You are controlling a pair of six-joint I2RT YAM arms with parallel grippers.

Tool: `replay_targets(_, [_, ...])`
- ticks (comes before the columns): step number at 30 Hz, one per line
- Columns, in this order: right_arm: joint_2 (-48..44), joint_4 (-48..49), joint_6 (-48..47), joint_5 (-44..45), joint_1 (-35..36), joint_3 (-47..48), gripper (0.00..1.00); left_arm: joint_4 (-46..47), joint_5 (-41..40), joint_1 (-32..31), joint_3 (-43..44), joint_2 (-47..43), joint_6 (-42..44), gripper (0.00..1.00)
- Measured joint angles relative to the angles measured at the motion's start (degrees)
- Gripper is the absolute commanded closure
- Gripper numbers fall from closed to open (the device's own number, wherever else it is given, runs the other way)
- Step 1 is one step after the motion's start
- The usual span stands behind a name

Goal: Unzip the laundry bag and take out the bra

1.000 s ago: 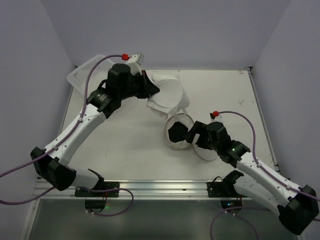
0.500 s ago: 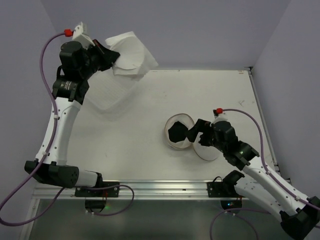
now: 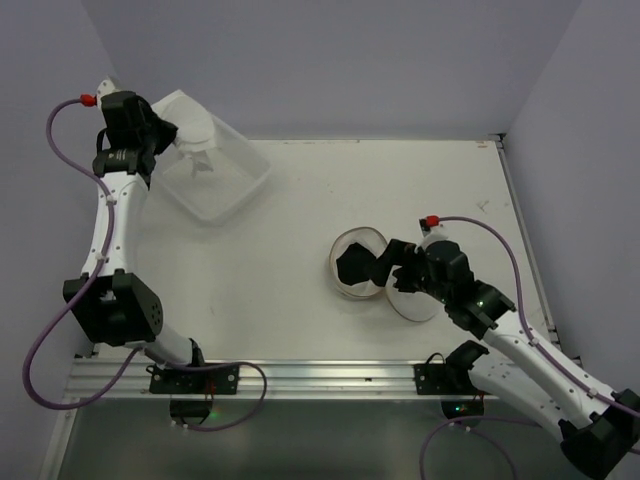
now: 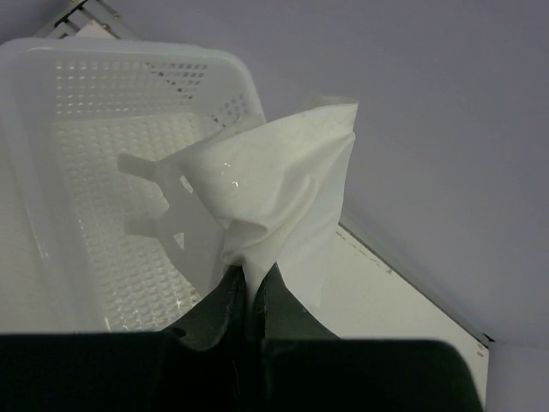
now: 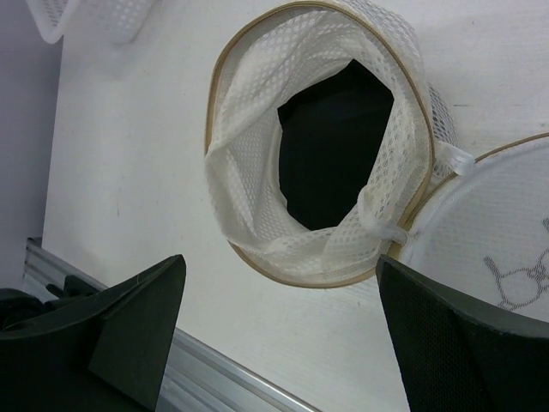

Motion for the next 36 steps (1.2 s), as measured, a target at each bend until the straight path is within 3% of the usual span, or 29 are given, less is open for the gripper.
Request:
replay_targets(10, [2.2, 1.2, -0.8, -1.1, -0.1, -0.7, 0.06, 0.3, -8.5, 1.1, -2.9, 4.7, -2.7, 1.0])
replay_targets(19, [3.7, 1.2, -0.8, -1.0, -0.1, -0.7, 0.06, 1.4, -9.9, 2.7, -2.3, 18.7, -6.1, 1.0])
replay_targets(25, [3.7, 1.2, -0.6, -0.8, -0.1, -0.7, 0.06, 7.2, -6.7, 3.7, -2.2, 25.7, -7.2, 0.88])
replay_targets(27, [3.7, 1.2, -0.4, -0.8, -0.1, -0.7, 0.06, 10.9, -4.6, 4.3, -2.1, 27.9, -7.6, 0.83])
replay_targets(31, [3.7, 1.1, -0.2, -0.6, -0.1, -0.7, 0.06, 18.9, 0.1, 5.3, -2.1, 32.3, -8.9, 0.62])
replay_targets(36, [3.7, 0.8, -0.2, 0.1, -0.1, -0.7, 0.06, 24.1, 3.5, 6.3, -2.1, 35.3, -9.6, 0.18])
